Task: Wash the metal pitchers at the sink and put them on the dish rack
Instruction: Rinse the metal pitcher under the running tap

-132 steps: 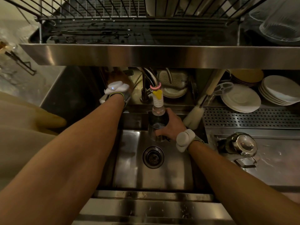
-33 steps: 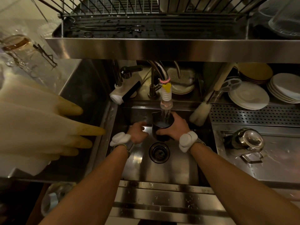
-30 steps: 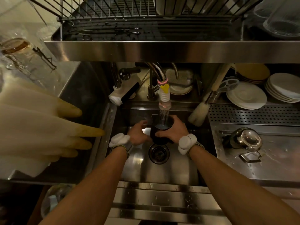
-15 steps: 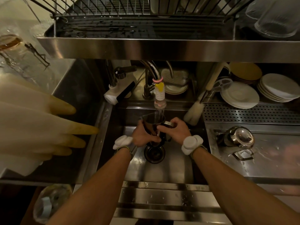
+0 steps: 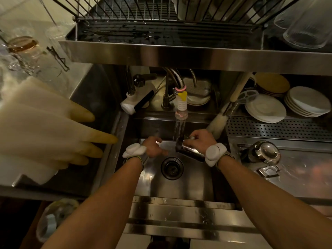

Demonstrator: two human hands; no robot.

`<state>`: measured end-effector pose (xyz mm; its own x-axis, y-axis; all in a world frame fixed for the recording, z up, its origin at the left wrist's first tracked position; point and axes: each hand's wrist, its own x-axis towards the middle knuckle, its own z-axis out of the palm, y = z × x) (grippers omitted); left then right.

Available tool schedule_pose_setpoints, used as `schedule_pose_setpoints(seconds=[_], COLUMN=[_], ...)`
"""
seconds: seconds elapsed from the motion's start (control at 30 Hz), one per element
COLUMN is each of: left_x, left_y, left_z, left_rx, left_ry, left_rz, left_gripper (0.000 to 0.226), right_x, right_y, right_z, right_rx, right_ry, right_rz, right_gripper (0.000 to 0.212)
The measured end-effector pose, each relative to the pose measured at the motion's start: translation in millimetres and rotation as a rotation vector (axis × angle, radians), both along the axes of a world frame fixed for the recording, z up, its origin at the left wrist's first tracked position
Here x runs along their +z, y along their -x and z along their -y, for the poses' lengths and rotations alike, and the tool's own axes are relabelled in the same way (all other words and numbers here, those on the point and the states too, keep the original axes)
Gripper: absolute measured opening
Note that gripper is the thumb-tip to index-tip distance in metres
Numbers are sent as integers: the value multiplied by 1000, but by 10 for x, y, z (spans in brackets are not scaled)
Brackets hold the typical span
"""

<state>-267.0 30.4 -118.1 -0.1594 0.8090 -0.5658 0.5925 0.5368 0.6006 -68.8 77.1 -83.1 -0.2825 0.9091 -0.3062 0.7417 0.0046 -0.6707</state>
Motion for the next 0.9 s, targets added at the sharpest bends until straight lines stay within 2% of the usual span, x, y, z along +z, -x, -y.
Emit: schedule_pose_setpoints(seconds=[0.13,0.23,0.63,0.9], left_x=[-42,-36,13,38], left_y=[18,23,70,113], left_z=[26,35,10,10], left_rx=[5,1,-23,-32], left_ry=[-9,-26,-40,-51], left_rz=[-44,-61,-43,-35], left_gripper=[54,50,49,51], right_x=[30,59,185,243], right_y=[41,49,152,180], right_z=[-3,-13,-61,-68], right_rx=[41,51,115,125], right_ry=[-56,-101,-180,-198], right_rz=[149,195,324,317], right_gripper=[20,18,15,18])
